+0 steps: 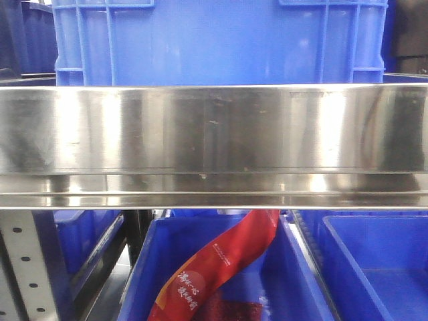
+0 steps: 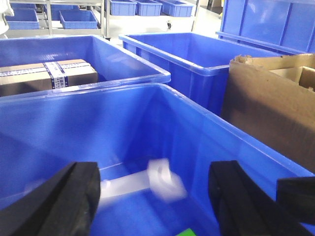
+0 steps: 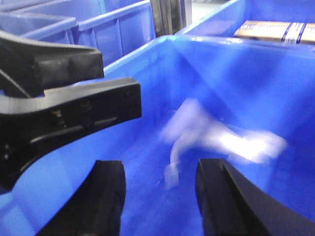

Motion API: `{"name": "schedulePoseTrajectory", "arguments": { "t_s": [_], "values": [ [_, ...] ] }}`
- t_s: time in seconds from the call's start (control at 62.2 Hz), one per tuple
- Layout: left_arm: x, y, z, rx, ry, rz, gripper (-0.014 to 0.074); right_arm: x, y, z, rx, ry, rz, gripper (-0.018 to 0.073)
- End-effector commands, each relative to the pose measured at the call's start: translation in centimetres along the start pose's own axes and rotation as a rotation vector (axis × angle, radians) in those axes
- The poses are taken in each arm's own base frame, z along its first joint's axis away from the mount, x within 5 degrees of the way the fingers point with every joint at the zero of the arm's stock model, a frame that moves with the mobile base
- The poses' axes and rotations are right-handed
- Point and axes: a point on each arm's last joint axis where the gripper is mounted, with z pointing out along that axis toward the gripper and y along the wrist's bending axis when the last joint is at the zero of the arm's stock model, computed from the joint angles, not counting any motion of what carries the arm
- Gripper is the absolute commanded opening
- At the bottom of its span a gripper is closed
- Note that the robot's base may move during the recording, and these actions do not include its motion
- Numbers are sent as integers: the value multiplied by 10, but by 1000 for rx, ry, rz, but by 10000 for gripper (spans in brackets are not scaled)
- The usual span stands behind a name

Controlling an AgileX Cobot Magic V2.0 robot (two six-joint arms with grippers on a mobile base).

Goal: Grab PVC pipe and place in blue bin

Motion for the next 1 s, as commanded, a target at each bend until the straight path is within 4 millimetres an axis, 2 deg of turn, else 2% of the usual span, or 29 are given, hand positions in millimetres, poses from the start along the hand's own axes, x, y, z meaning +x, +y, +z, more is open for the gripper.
{"name": "schedulePoseTrajectory", "arguments": {
  "t_s": [0.0, 0.129, 0.209, 0.29, 0.354, 0.434, 0.579, 0.74, 0.981],
  "values": [
    [-3, -1, -1, 4, -8, -3, 375, -4, 2, -2, -5, -16, -6, 246],
    [-7, -2, -8, 10, -3, -7, 297, -6, 2, -4, -5, -22, -7, 244],
    [-15, -4, -17, 13, -22, -5, 161, -15, 4, -10, -8, -58, -10, 216],
    [-23, -4, -27, 11, -44, 3, 3, -25, 6, -19, -12, -96, -14, 131],
    [-29, -4, -35, 10, -57, 3, -105, -31, 8, -24, -16, -115, -17, 1],
    [-34, -4, -45, 11, -51, 10, -111, -32, 8, -27, -13, -119, -28, -169],
    [-37, -4, -59, -3, -3, 74, -111, -38, 8, -31, -3, -167, -39, -168],
    [-46, -3, -88, -7, 39, 77, -111, -55, 12, -57, 3, -287, -51, -168],
    [-64, -5, -126, -10, -27, 82, -111, -61, 17, -85, -10, -291, -77, -168]
  ]
}}
